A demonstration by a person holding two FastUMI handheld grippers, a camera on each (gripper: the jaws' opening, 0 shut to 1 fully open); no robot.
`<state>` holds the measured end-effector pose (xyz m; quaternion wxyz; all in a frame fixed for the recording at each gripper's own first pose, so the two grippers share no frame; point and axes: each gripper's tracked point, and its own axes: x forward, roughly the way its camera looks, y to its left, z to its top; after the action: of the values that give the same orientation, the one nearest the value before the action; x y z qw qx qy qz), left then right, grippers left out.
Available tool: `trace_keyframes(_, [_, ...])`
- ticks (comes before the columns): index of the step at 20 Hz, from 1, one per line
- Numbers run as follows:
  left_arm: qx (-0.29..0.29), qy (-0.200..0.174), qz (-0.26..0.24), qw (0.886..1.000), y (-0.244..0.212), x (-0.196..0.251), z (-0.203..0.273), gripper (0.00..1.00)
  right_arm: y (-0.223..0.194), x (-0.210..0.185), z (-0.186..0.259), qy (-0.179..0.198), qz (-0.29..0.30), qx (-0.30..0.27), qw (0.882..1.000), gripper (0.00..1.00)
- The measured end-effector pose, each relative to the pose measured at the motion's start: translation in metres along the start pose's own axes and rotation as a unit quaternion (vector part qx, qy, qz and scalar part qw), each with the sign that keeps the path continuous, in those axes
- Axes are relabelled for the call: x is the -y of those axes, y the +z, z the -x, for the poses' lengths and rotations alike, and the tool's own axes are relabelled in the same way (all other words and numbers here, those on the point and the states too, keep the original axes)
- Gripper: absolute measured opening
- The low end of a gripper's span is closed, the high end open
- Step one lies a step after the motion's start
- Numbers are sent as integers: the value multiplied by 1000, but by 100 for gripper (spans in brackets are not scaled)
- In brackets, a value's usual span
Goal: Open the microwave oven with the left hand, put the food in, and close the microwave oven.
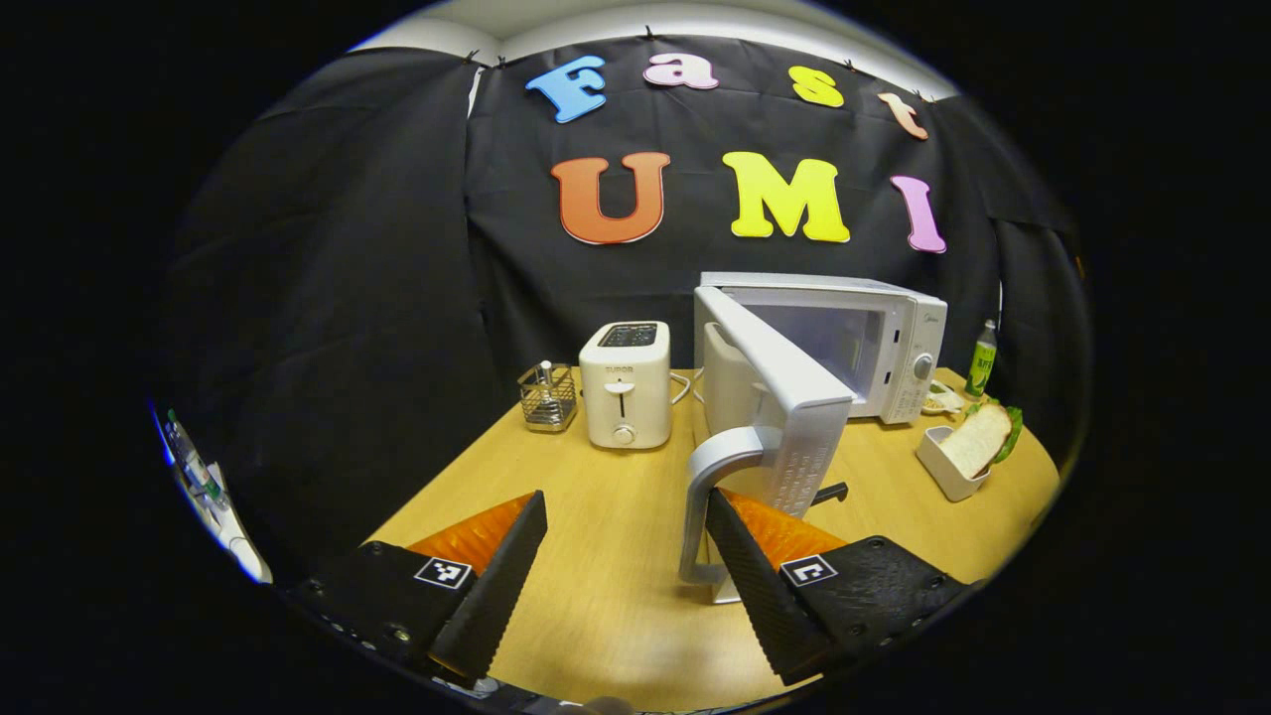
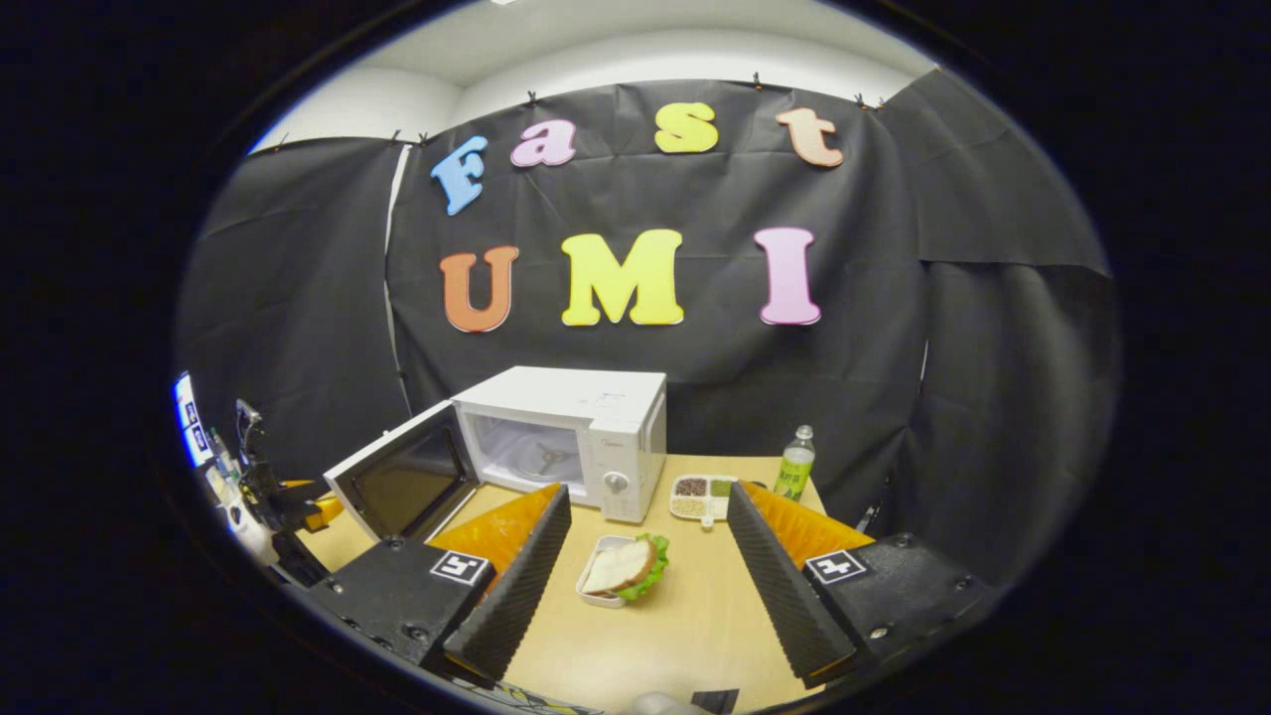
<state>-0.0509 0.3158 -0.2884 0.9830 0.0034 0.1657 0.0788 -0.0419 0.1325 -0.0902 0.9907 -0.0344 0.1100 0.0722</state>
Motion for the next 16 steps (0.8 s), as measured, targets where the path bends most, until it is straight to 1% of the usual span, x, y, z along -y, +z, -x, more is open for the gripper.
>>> trace_keyframes(1, [-1, 9, -5, 1000, -1, -12, 0, 97, 0, -4, -6, 2, 4, -1, 1000, 93])
trace_keyframes(4, [0, 17, 1, 1000, 1, -30, 4, 97, -9, -10, -25, 8, 8, -13, 1000, 93])
trace_keyframes(7, [3, 18, -3, 1000, -1, -31, 14, 97, -29, -3, -47, 12, -4, -42, 999, 93])
trace_keyframes(8, [4, 17, -4, 1000, 0, -29, 20, 97, -38, 1, -55, 13, -11, -52, 999, 100])
trace_keyframes(10, [13, 15, 0, 1000, 6, -22, 34, 97, -60, 8, -73, 20, -28, -78, 996, 100])
trace_keyframes(11, [18, 8, 7, 1000, 13, -13, 41, 97, -73, 11, -83, 24, -35, -94, 995, 100])
trace_keyframes(12, [25, 3, 12, 1000, 20, -3, 48, 97, -85, 16, -94, 23, -45, -107, 993, 93])
trace_keyframes(13, [28, -3, 15, 999, 25, 7, 54, 97, -96, 19, -106, 26, -56, -122, 991, 92])
trace_keyframes(14, [34, -6, 15, 999, 33, 20, 61, 97, -109, 20, -118, 29, -64, -138, 988, 98])
trace_keyframes(15, [43, -10, 15, 999, 40, 31, 67, 97, -122, 21, -131, 32, -66, -155, 985, 84])
trace_keyframes(16, [49, -16, 14, 999, 47, 44, 74, 97, -133, 21, -143, 35, -64, -167, 983, 94])
